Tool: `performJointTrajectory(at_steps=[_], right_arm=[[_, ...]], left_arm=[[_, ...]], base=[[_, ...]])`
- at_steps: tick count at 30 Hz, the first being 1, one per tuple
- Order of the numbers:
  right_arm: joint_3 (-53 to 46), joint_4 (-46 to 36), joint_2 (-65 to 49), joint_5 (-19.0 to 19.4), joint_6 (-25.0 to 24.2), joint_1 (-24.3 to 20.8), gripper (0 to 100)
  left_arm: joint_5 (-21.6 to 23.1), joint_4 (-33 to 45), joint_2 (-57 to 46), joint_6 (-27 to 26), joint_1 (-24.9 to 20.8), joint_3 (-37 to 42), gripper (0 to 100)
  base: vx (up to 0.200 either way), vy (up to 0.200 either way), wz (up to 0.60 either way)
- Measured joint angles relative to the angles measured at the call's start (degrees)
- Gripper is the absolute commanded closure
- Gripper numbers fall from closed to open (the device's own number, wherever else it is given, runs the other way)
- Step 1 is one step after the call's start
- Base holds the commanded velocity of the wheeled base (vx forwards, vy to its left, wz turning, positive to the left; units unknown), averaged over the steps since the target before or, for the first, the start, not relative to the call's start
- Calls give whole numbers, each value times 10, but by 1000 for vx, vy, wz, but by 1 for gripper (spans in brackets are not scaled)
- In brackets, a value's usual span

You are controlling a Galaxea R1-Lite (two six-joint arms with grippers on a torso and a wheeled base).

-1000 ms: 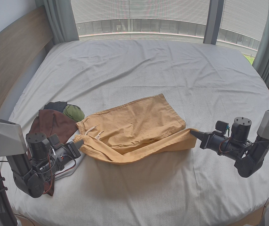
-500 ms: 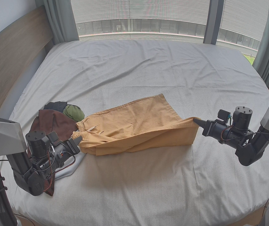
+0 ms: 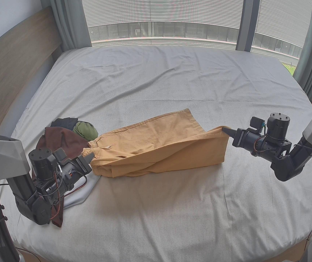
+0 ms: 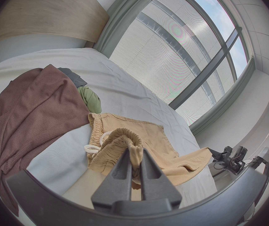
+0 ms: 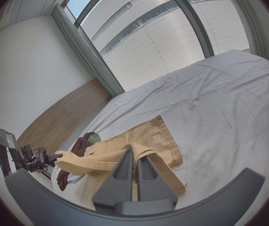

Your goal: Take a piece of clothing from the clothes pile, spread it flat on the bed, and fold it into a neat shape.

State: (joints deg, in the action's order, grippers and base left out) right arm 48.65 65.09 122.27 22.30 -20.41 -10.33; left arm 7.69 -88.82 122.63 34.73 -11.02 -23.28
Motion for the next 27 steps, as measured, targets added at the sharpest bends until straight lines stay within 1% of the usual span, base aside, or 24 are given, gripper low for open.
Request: performJointTrajectory(at_steps=[10, 21, 27], right_arm=[[44, -25, 1, 0, 0, -2, 100], [138, -114, 8, 0, 0, -2, 100], [189, -155, 20, 0, 0, -2, 100]], left_arm=[[-11, 1, -1, 4, 17, -11, 100], [-12, 1, 2, 8, 18, -15, 100], [-26, 0, 10, 10, 19, -26, 100]], base=[[0, 0, 0], [0, 0, 0], [0, 0, 0]])
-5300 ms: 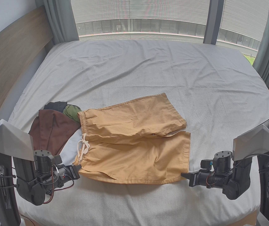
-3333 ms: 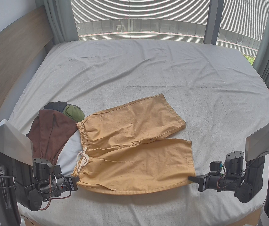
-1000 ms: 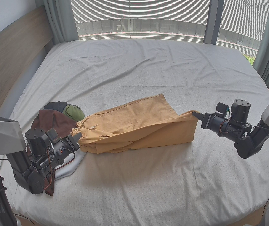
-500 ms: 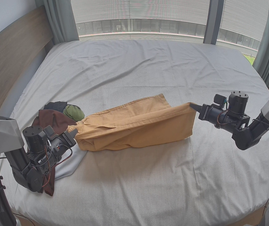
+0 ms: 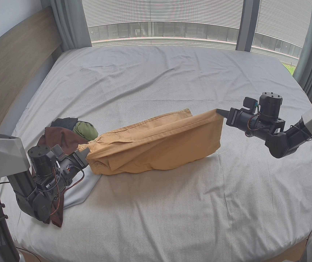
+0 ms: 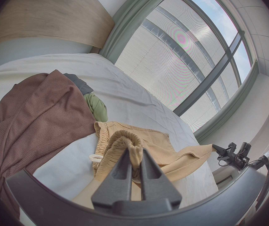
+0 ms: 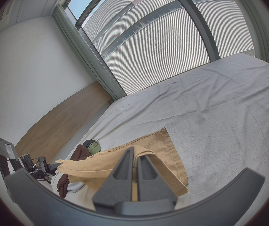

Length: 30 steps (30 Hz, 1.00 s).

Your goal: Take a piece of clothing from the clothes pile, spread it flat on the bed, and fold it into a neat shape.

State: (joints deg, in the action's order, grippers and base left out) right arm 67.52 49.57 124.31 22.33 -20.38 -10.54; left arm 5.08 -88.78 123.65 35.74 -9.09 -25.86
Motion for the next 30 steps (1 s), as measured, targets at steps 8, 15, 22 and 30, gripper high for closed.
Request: performJointTrajectory(at_steps=[8, 15, 22, 30], right_arm=[[58, -21, 30, 0, 0, 0, 100], [117, -62, 56, -1, 0, 1, 100], [184, -92, 90, -2, -1, -4, 100], [267, -128, 135, -4, -1, -14, 100]], left_arm=[[-5, 0, 12, 6, 1, -13, 100], [-6, 0, 23, 16, 1, -26, 100], [-13, 0, 35, 18, 1, -39, 100], [-16, 1, 49, 18, 7, -53, 100]], base=[[0, 0, 0], [0, 0, 0], [0, 0, 0], [0, 0, 0]])
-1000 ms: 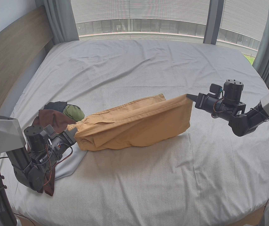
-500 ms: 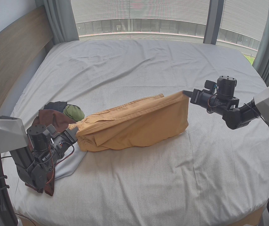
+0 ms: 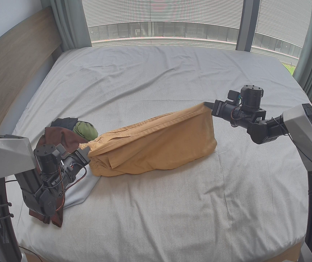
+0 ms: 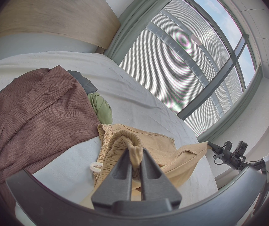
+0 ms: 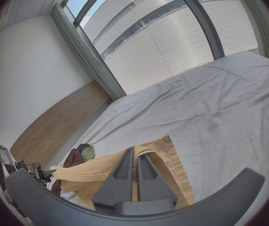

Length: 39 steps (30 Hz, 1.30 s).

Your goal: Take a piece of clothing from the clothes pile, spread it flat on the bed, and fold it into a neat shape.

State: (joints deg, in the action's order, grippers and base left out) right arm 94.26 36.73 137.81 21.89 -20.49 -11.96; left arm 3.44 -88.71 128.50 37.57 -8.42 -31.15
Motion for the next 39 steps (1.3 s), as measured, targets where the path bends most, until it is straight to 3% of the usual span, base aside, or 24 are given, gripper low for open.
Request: performJointTrajectory(at_steps=[34, 35, 36, 37, 39], right_arm=[[161, -31, 109, -20, 1, 0, 100], [164, -31, 112, -20, 1, 0, 100], [167, -31, 114, -20, 1, 0, 100], [172, -31, 117, -20, 1, 0, 0], [186, -30, 123, -20, 1, 0, 0]], left_arm=[[-2, 1, 74, 20, 4, -96, 100], [-2, 1, 75, 20, 4, -98, 0], [-2, 1, 76, 20, 4, -100, 0], [-3, 1, 77, 20, 4, -101, 0], [-3, 1, 78, 20, 4, -104, 0]], base=[[0, 0, 0], [0, 0, 0], [0, 0, 0], [0, 0, 0], [0, 0, 0]])
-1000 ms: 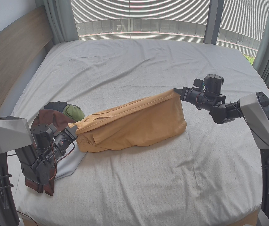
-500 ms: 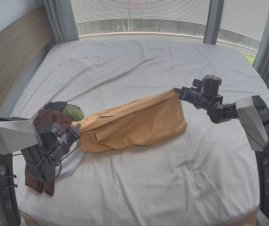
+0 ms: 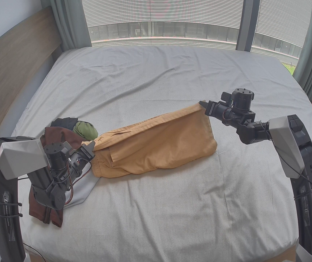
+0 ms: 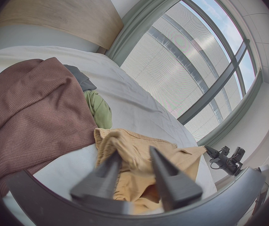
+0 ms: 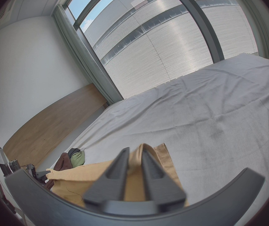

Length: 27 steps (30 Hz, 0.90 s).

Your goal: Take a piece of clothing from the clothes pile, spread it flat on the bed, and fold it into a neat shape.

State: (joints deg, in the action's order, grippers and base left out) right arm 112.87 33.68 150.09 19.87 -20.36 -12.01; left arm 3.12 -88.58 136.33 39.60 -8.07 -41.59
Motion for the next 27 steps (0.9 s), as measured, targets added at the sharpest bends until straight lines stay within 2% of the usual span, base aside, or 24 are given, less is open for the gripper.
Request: performJointTrajectory(at_steps=[14, 22, 27], right_arm=[[17, -6, 56, -50, 0, -15, 0], [9, -2, 3, -57, 1, -33, 0], [-59, -2, -49, -57, 3, -37, 0]], left_arm=[[-22, 8, 4, 0, 28, -33, 0], [-6, 8, -39, 0, 27, 10, 0], [18, 9, -73, -2, 19, 43, 0]], base=[[0, 0, 0], [0, 0, 0], [0, 0, 0]])
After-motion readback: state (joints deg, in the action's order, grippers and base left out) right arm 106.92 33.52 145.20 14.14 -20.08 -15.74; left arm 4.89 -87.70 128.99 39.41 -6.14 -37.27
